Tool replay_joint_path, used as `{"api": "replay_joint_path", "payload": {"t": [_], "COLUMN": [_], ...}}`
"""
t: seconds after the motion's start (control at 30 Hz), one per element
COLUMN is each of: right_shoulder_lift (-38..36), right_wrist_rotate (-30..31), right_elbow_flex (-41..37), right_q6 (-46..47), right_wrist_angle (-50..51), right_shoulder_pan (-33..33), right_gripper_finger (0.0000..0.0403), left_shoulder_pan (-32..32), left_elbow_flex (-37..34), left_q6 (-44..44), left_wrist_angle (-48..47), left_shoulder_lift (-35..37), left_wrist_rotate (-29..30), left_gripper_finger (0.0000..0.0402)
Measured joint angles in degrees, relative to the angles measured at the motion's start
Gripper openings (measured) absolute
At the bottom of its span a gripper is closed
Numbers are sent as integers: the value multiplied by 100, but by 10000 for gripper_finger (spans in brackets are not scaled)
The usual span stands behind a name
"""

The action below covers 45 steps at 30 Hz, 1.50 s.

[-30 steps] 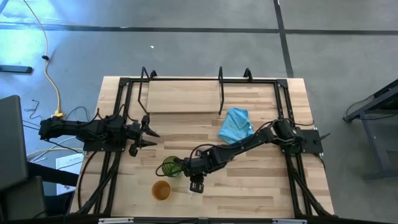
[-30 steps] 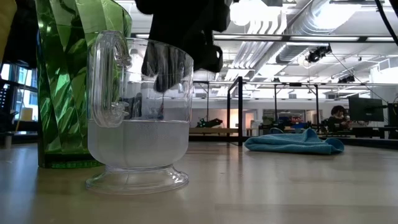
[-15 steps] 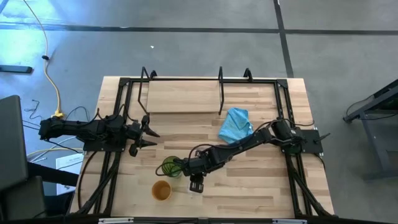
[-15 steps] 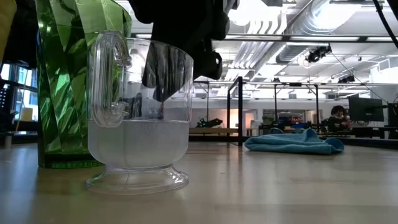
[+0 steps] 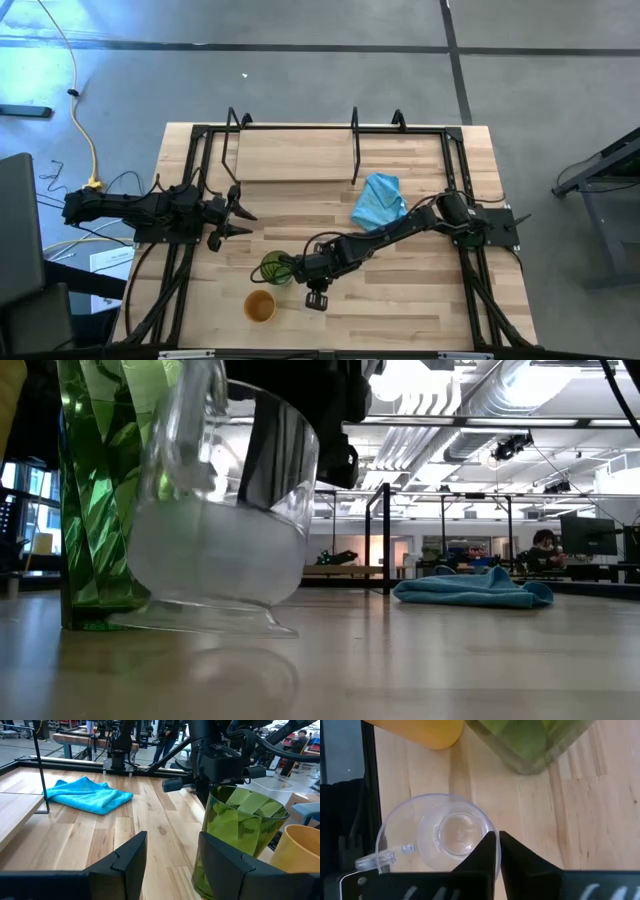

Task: Stack small to large cups/mugs on shelf
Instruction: Put the transparent mug on the shelf

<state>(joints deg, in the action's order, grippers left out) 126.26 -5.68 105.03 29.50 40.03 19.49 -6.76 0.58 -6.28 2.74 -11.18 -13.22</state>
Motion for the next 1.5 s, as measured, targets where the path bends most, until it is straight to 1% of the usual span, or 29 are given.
{"api": "replay_joint_path", "payload": {"t": [0.2, 0.43, 0.47, 0.67, 0.97, 1.33, 1.5], "right_shoulder_lift": [-6, -85, -97, -111, -111, -111, -114], "right_wrist_rotate": [-93, -43, -5, 599, 1274, 1893, 1921], "right_elbow_flex": [0, 4, 39, 665, 1655, 2654, 2910], "right_q6": [2, -26, -78, -459, -1012, -1798, -2110], "right_wrist_angle": [24, 374, 541, 1450, 2634, 3621, 3951], "right_shoulder_pan": [2, -37, -47, -111, -386, -967, -1389], "right_gripper_finger": [1, 1, 1, 0, 0, 0, 0], "left_shoulder_pan": [0, 1, 0, 0, 0, 0, 2], "left_elbow_flex": [0, 0, 0, 0, 0, 0, 0], "left_q6": [-1, 0, -1, -1, 124, 734, 962], "left_wrist_angle": [1, 0, 0, -4, -13, 68, 136], "left_shoulder_lift": [1, 0, 2, 2, 2, 9, 9], "left_wrist_rotate": [0, 0, 0, 50, 122, 942, 1259], "left_gripper_finger": [168, 168, 168, 168, 168, 168, 168]}}
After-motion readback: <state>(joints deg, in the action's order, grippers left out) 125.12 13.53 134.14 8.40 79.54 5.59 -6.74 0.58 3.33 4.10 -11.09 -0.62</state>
